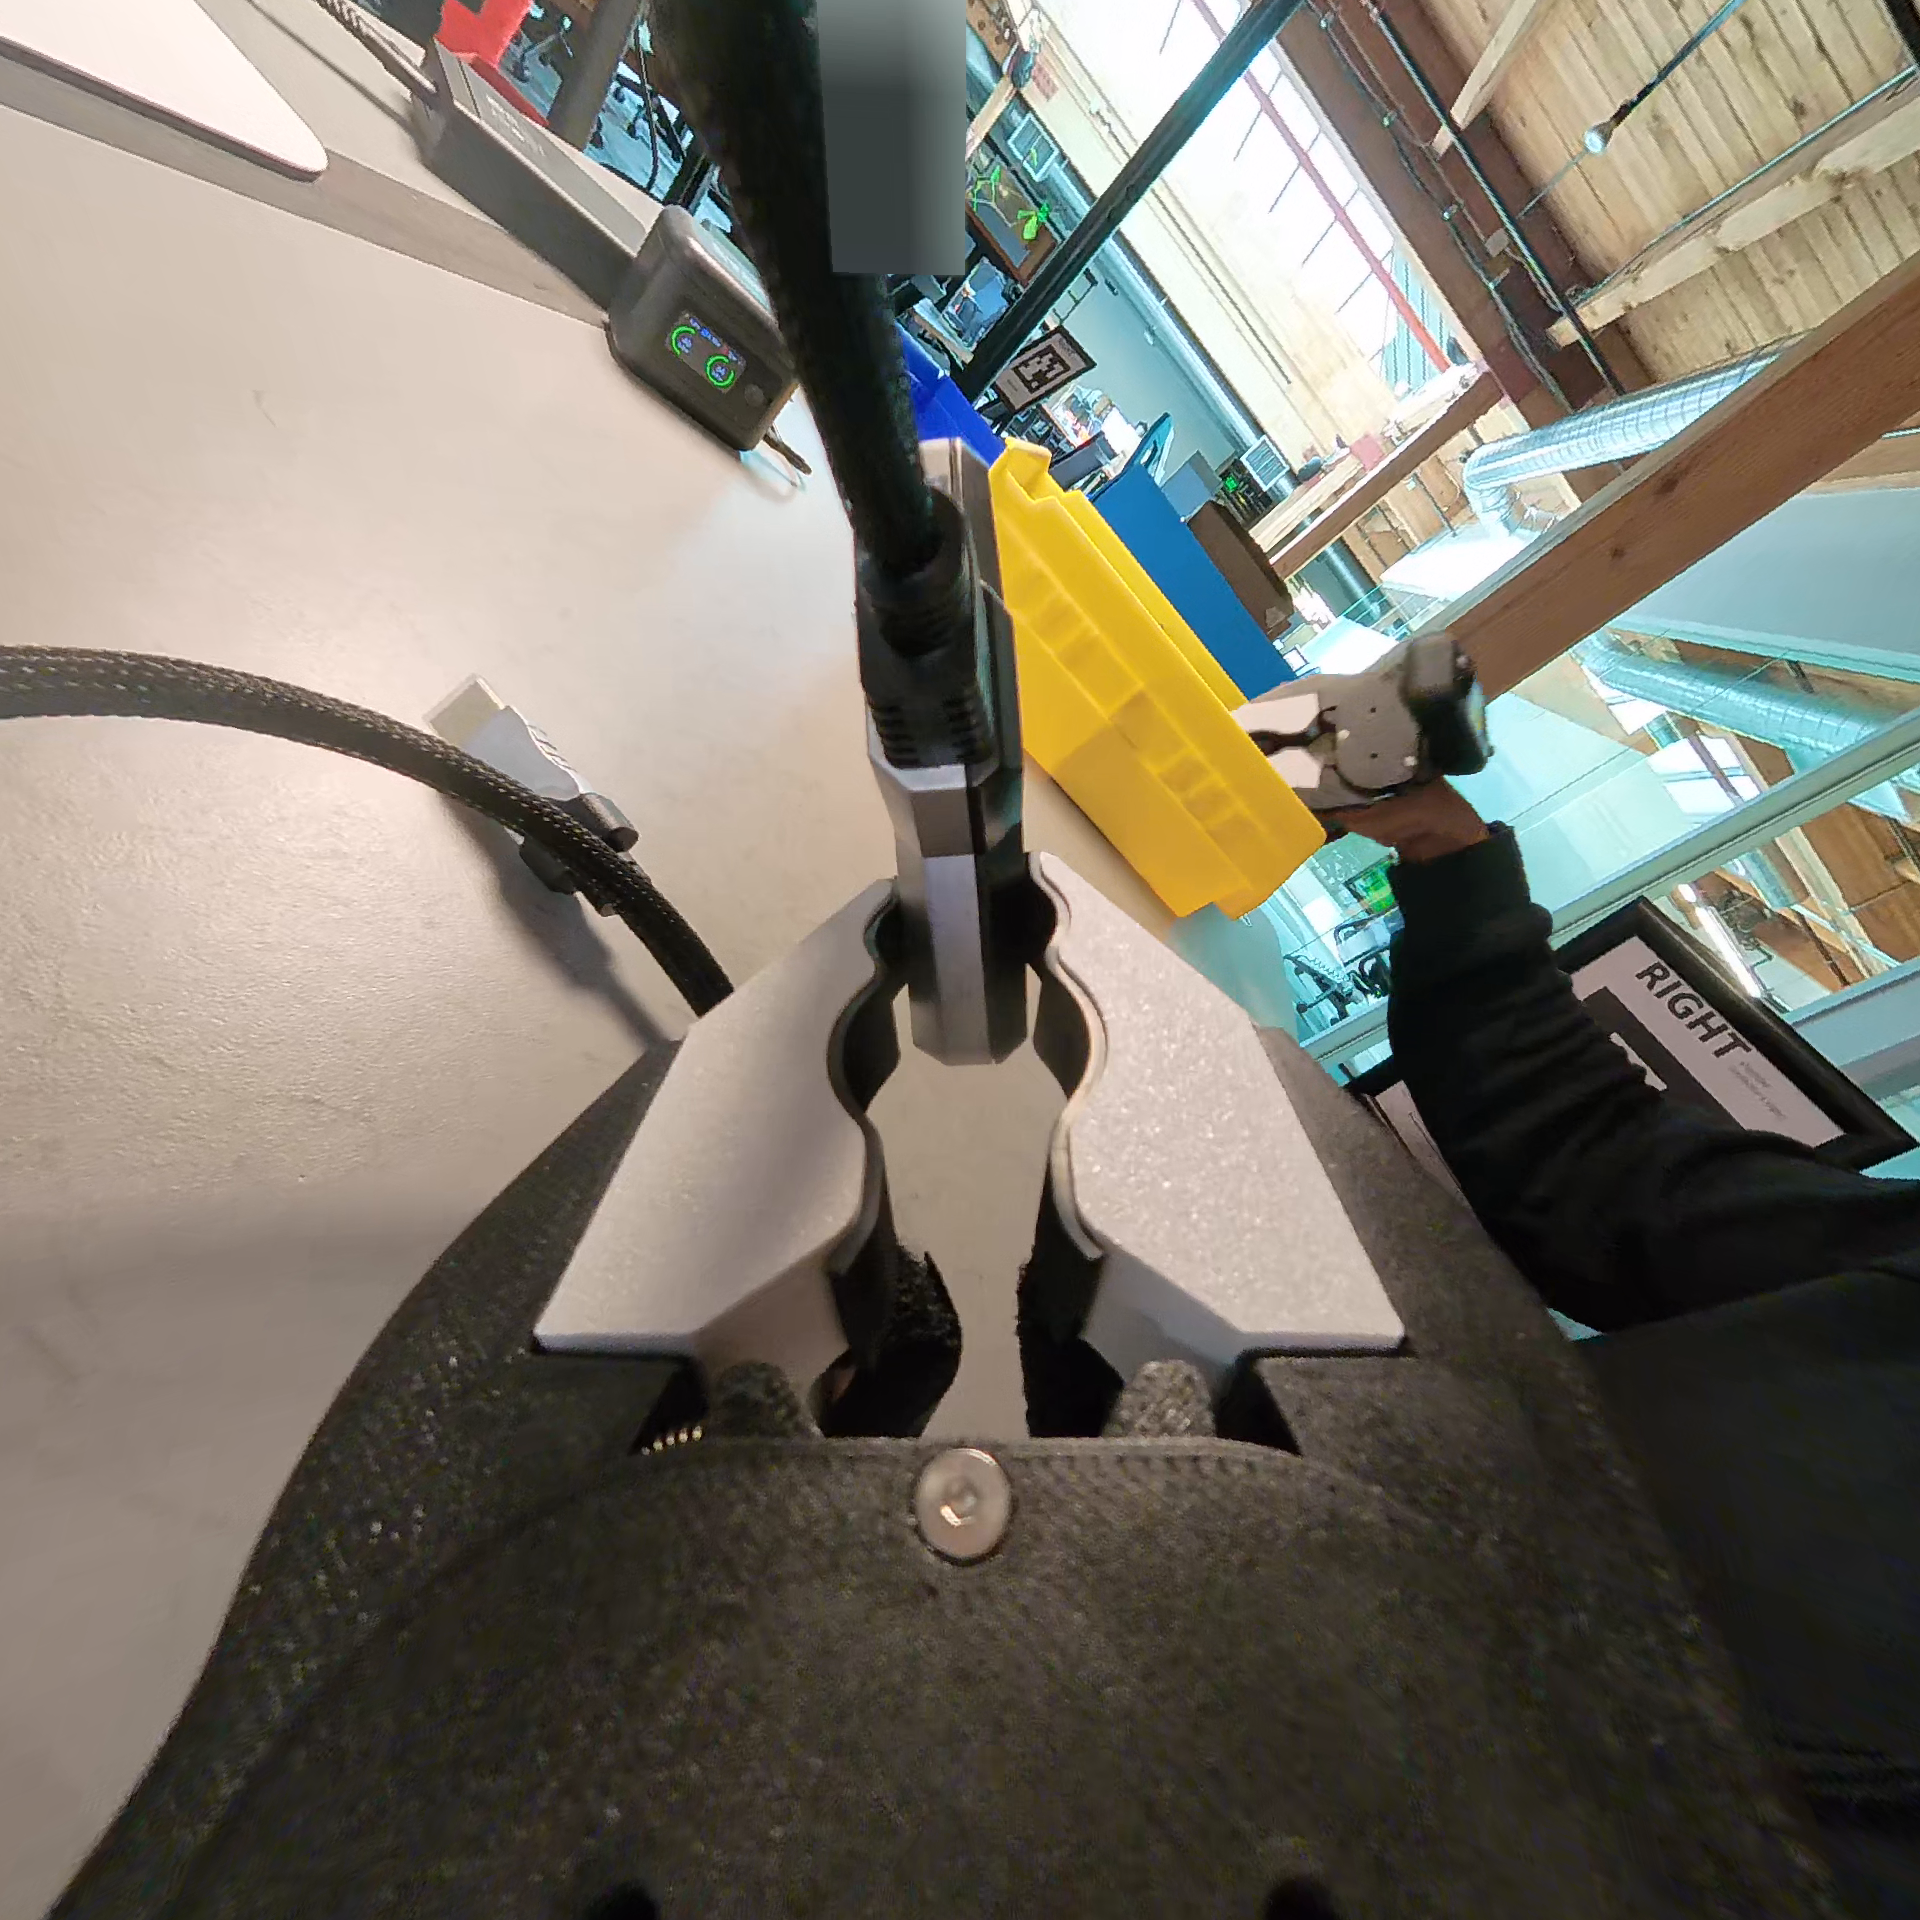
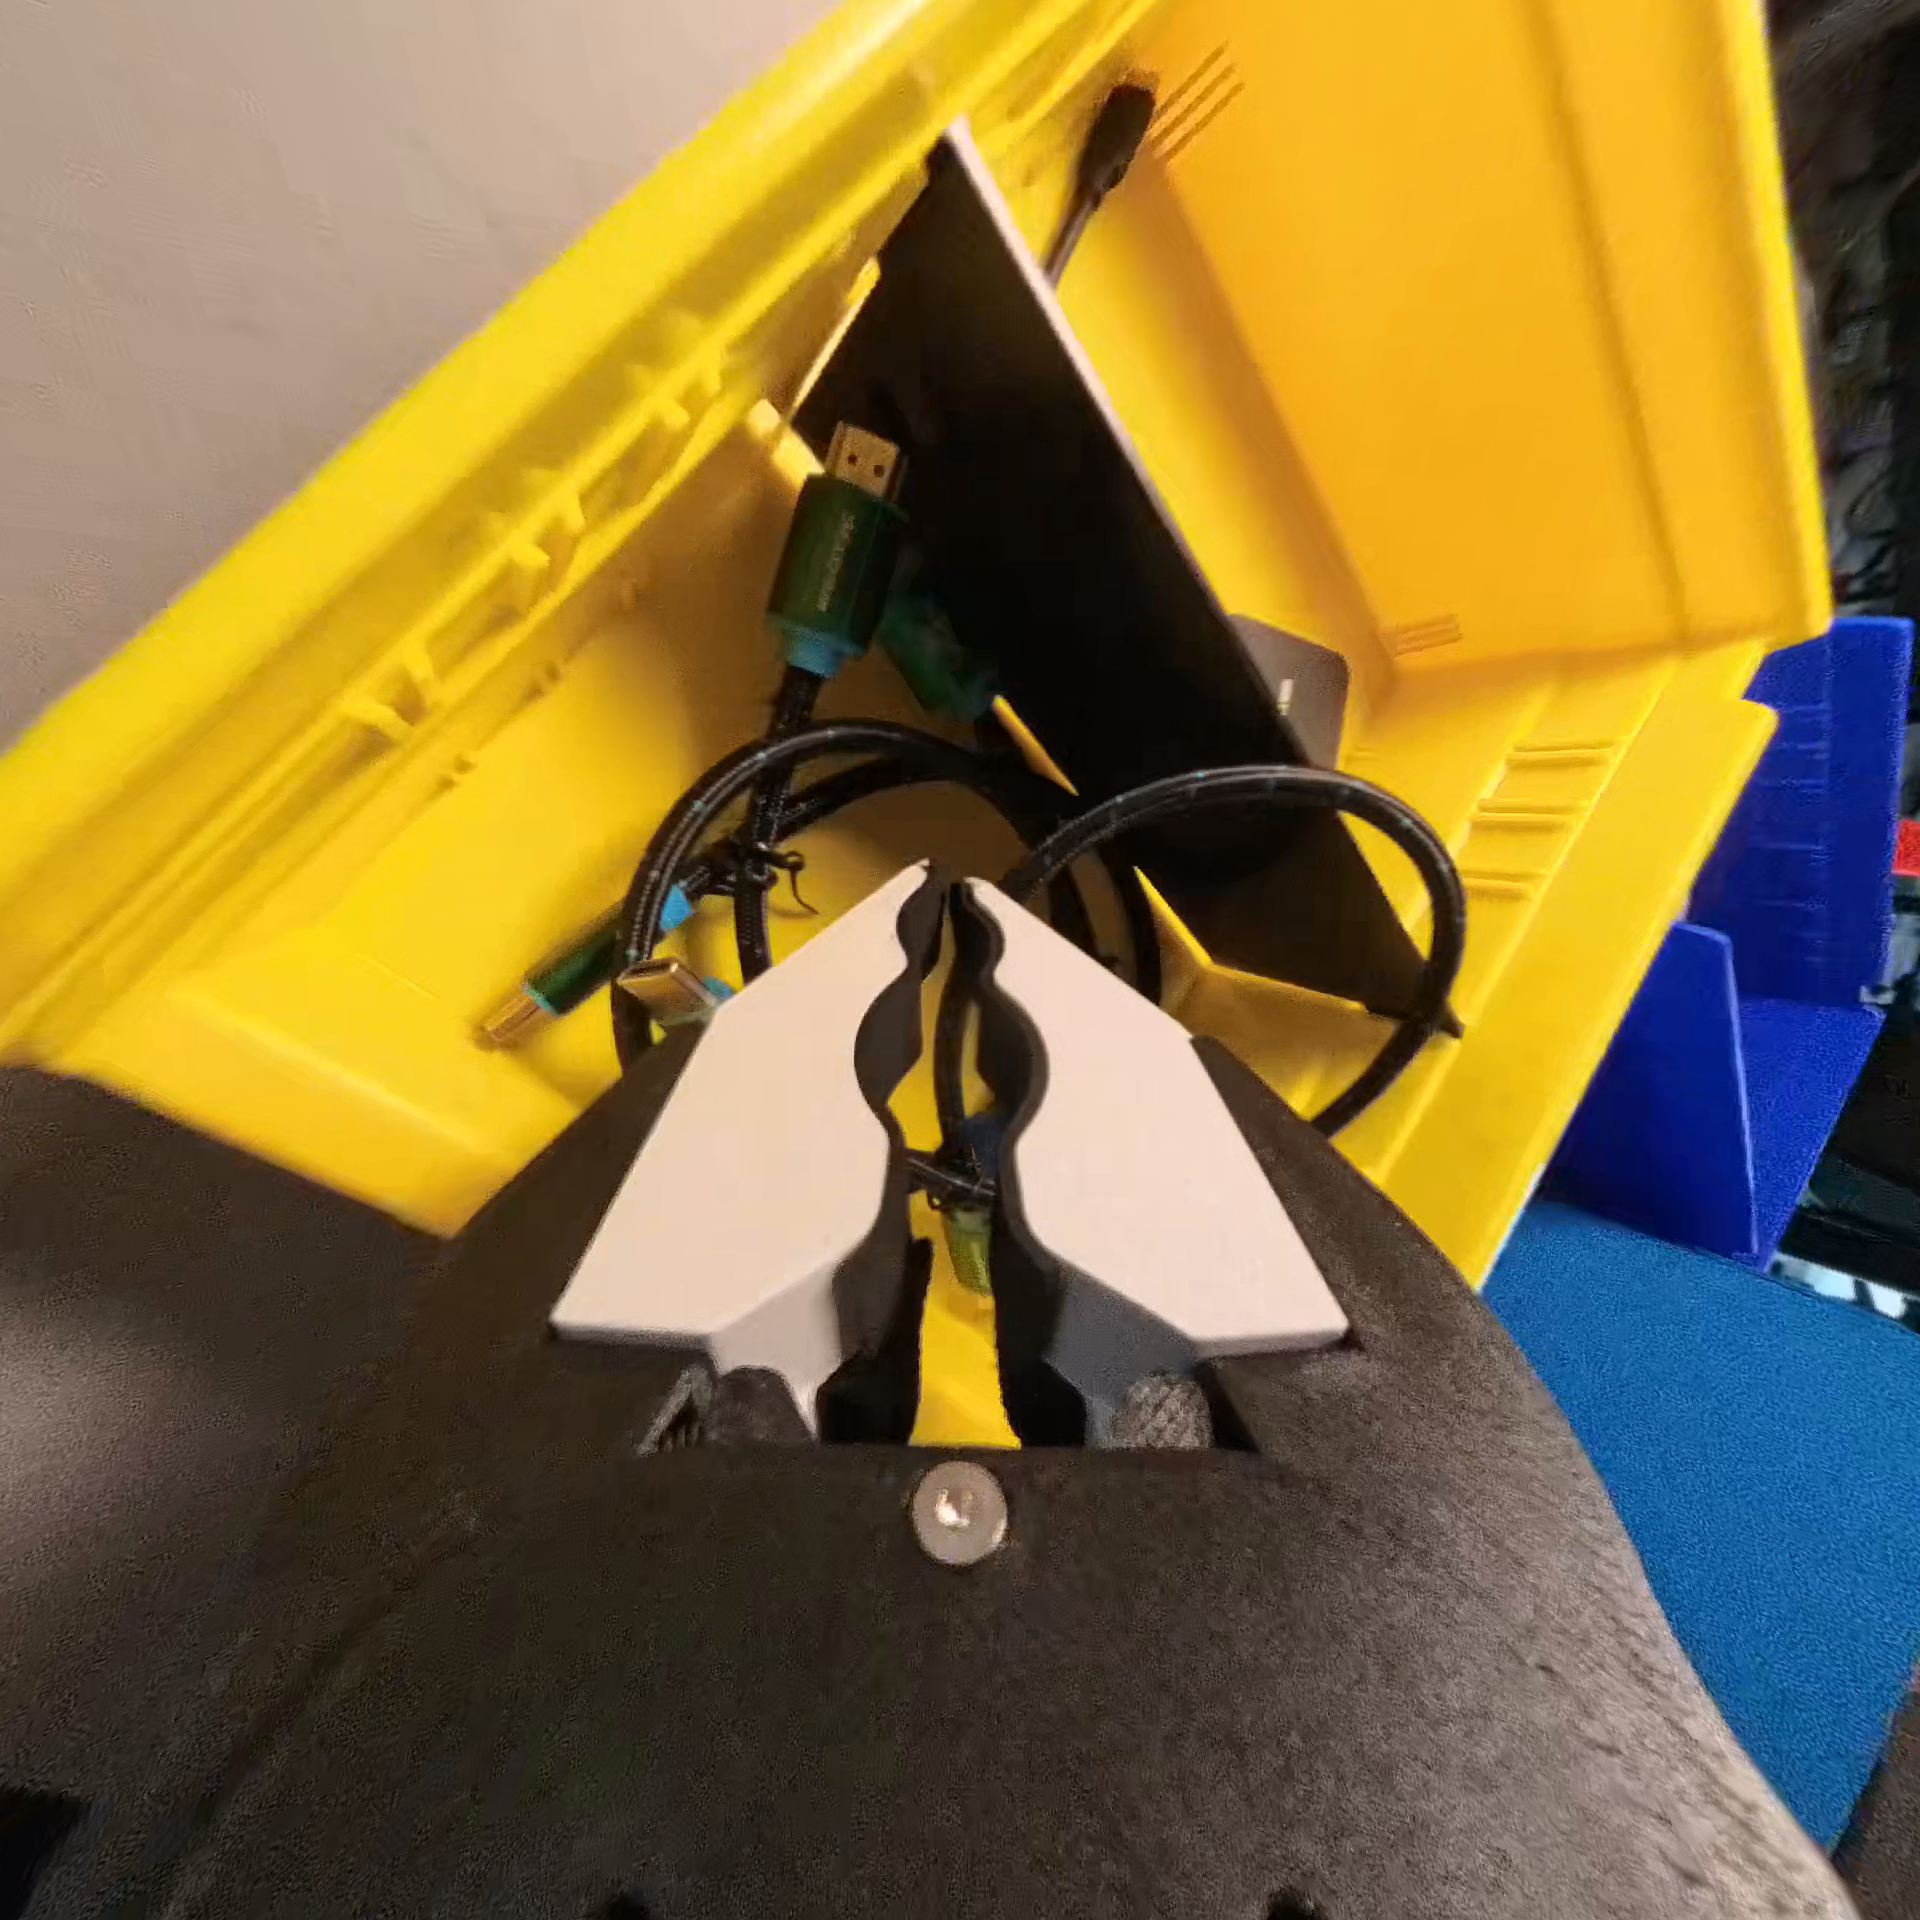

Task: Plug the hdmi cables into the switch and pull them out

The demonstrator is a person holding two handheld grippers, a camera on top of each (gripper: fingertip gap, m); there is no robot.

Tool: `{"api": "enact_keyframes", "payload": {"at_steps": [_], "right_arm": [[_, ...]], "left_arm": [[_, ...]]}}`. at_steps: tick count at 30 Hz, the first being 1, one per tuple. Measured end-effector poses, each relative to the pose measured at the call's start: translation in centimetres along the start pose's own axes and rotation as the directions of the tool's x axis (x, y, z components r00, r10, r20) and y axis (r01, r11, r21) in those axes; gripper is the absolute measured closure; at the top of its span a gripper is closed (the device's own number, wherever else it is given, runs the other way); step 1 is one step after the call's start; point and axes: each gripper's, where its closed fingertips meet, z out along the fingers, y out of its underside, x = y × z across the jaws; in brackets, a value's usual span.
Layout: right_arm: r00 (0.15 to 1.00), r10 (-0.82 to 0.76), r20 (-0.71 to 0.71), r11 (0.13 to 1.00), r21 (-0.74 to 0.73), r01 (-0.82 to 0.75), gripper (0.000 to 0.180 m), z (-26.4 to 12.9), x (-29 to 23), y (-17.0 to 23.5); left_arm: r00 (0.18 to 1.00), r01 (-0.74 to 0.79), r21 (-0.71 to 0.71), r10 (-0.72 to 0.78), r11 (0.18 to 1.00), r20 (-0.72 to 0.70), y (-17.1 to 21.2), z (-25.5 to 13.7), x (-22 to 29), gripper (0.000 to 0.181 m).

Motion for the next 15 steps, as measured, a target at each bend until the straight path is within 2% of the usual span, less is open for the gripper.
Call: {"api": "enact_keyframes", "payload": {"at_steps": [3, 6, 9, 11, 12, 15], "right_arm": [[0.995, 0.057, -0.078, 0.992, 0.118, -0.047, 0.175, -1.7, 2.3, -1.7], [0.975, 0.178, -0.130, 0.976, 0.151, -0.158, 0.169, -1.2, 4.7, -2.1], [0.935, 0.351, -0.046, 0.934, 0.090, -0.346, 0.152, 1.1, 4.3, -1.7], [0.925, 0.375, -0.068, 0.927, 0.006, -0.376, 0.154, 2.9, 3.8, -0.5], [0.928, 0.362, -0.085, 0.931, -0.016, -0.365, 0.162, 3.5, 3.5, -0.2], [0.919, 0.394, -0.021, 0.916, -0.077, -0.395, 0.167, 4.3, 1.4, -0.1]], "left_arm": [[1.000, -0.002, -0.007, 0.001, 1.000, -0.003, 0.1, 0.1, 0.1, 0.159], [1.000, -0.007, -0.017, 0.007, 1.000, -0.002, 0.3, 0.3, 0.1, 0.159], [1.000, -0.011, -0.016, 0.011, 1.000, 0.001, 0.3, 0.3, 0.2, 0.159], [1.000, -0.009, -0.011, 0.009, 1.000, 0.003, 0.2, 0.2, 0.1, 0.159], [1.000, -0.007, -0.010, 0.007, 1.000, 0.003, 0.2, 0.2, 0.1, 0.159], [1.000, -0.005, -0.009, 0.005, 1.000, 0.003, 0.2, 0.2, 0.1, 0.160]]}}
